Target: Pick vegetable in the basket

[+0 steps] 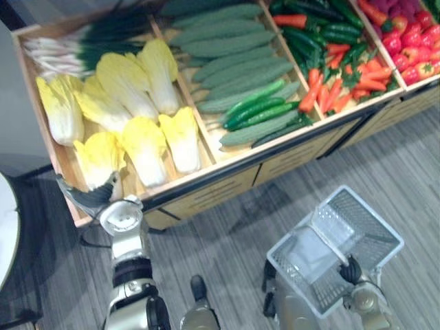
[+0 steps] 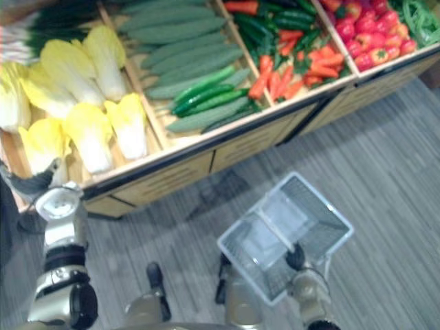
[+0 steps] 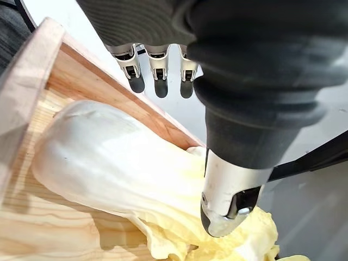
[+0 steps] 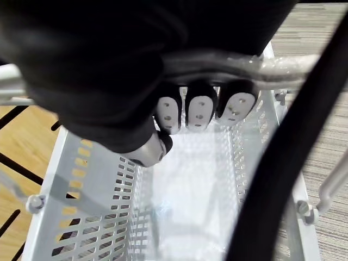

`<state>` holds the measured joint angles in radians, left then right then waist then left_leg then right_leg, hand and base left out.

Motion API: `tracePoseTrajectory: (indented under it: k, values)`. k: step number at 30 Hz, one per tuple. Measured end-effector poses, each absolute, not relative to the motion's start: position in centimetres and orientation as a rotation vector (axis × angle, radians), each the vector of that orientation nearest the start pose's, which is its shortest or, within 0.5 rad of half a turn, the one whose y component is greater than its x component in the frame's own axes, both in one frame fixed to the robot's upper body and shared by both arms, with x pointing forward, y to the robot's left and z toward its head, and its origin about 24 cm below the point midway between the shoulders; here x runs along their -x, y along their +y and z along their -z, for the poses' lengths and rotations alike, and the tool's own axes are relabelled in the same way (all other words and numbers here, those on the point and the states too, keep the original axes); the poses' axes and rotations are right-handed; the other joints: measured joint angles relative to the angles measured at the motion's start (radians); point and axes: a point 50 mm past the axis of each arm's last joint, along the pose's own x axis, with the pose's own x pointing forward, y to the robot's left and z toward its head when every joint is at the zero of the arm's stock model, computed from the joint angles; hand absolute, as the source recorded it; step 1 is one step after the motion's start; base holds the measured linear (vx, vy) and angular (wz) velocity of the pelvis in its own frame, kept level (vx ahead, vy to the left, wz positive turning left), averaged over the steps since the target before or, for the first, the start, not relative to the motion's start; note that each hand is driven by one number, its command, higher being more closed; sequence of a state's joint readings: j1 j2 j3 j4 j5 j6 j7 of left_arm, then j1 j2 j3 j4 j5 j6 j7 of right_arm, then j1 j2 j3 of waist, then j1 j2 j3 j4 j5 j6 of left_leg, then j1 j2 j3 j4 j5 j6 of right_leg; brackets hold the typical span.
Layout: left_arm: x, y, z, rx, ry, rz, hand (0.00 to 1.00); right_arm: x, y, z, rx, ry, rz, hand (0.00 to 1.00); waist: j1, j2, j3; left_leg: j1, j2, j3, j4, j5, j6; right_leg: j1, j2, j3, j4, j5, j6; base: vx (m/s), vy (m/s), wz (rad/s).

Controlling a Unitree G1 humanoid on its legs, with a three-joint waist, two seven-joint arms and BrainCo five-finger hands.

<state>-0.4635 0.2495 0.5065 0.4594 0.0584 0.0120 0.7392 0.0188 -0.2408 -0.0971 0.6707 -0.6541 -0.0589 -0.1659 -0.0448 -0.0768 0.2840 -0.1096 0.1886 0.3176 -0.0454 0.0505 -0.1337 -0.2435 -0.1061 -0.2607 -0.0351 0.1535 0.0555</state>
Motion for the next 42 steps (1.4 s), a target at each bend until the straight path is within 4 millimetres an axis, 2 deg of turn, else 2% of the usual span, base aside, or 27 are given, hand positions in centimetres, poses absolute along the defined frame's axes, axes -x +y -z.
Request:
tracePoseTrajectory:
  k: [5, 12, 17, 22, 27, 30, 31, 35, 42]
  values:
    - [-29.6, 33.5, -9.7, -0.108, -0.026, -1.203, 0.0, -20.7, -24.4, 7.4, 0.891, 0.53, 0.056, 1.0, 0.014, -0.011, 0.046, -0.011, 0.0, 0.006, 0.008, -0.002, 0.002, -0.016, 0.002, 0.018, 0.0, 0.006, -0.003, 0.0, 0.001, -0.07]
    - [-30.1, 34.0, -10.8, -0.113, -0.043, -1.22, 0.0, -21.2, -24.2, 7.1, 0.895, 0.504, 0.063, 1.0, 0.019, -0.016, 0.067, -0.024, 0.001, 0.016, 0.014, -0.004, 0.003, -0.033, 0.003, 0.03, 0.0, 0.011, -0.004, 0.0, 0.003, -0.03]
    - [-30.2, 34.2, -10.7, -0.158, -0.024, -1.225, 0.0, -21.3, -24.0, 7.1, 0.891, 0.497, 0.06, 1.0, 0.019, -0.018, 0.072, -0.021, 0.001, 0.027, 0.014, -0.004, 0.003, -0.034, 0.004, 0.038, 0.0, 0.013, -0.003, 0.01, 0.006, -0.04]
    - [-30.8, 34.1, -11.7, -0.234, -0.042, -1.2, 0.0, -22.0, -23.9, 6.6, 0.894, 0.474, 0.065, 1.0, 0.022, -0.023, 0.099, -0.027, 0.0, 0.026, 0.015, -0.003, 0.004, -0.038, 0.003, 0.039, 0.0, 0.014, -0.002, 0.0, 0.0, 0.0]
    - [-31.1, 33.8, -12.1, -0.303, -0.041, -1.178, 0.0, -22.3, -23.9, 6.5, 0.898, 0.466, 0.065, 1.0, 0.026, -0.023, 0.1, -0.04, -0.002, 0.023, 0.015, -0.002, 0.005, -0.044, 0.001, 0.037, 0.0, 0.016, -0.004, 0.03, 0.012, 0.03]
    - [-31.9, 33.4, -12.7, -0.389, -0.049, -1.128, 0.0, -22.5, -23.9, 6.3, 0.903, 0.457, 0.061, 1.0, 0.027, -0.023, 0.1, -0.044, -0.004, 0.006, 0.015, 0.002, 0.007, -0.046, -0.003, 0.026, 0.0, 0.016, -0.004, 0.04, 0.017, 0.12]
    - [-32.5, 33.0, -12.9, -0.456, -0.041, -1.049, 0.0, -22.9, -23.6, 6.1, 0.906, 0.443, 0.054, 1.0, 0.027, -0.027, 0.103, -0.046, -0.005, 0.003, 0.015, 0.003, 0.008, -0.046, -0.004, 0.024, 0.001, 0.017, -0.003, 0.04, 0.014, 0.07]
    - [-33.0, 32.1, -13.1, -0.582, -0.054, -0.993, 0.0, -23.5, -23.2, 5.7, 0.906, 0.403, 0.041, 1.0, 0.026, -0.031, 0.116, -0.045, -0.008, 0.003, 0.014, 0.003, 0.008, -0.047, -0.006, 0.024, 0.001, 0.018, -0.002, 0.03, 0.013, 0.01]
    - [-33.2, 31.5, -13.1, -0.666, -0.068, -0.953, 0.0, -23.7, -23.2, 5.5, 0.906, 0.395, 0.042, 1.0, 0.031, -0.029, 0.119, -0.046, -0.009, 0.006, 0.014, 0.003, 0.008, -0.047, -0.007, 0.027, 0.001, 0.018, -0.002, 0.04, 0.012, 0.0]
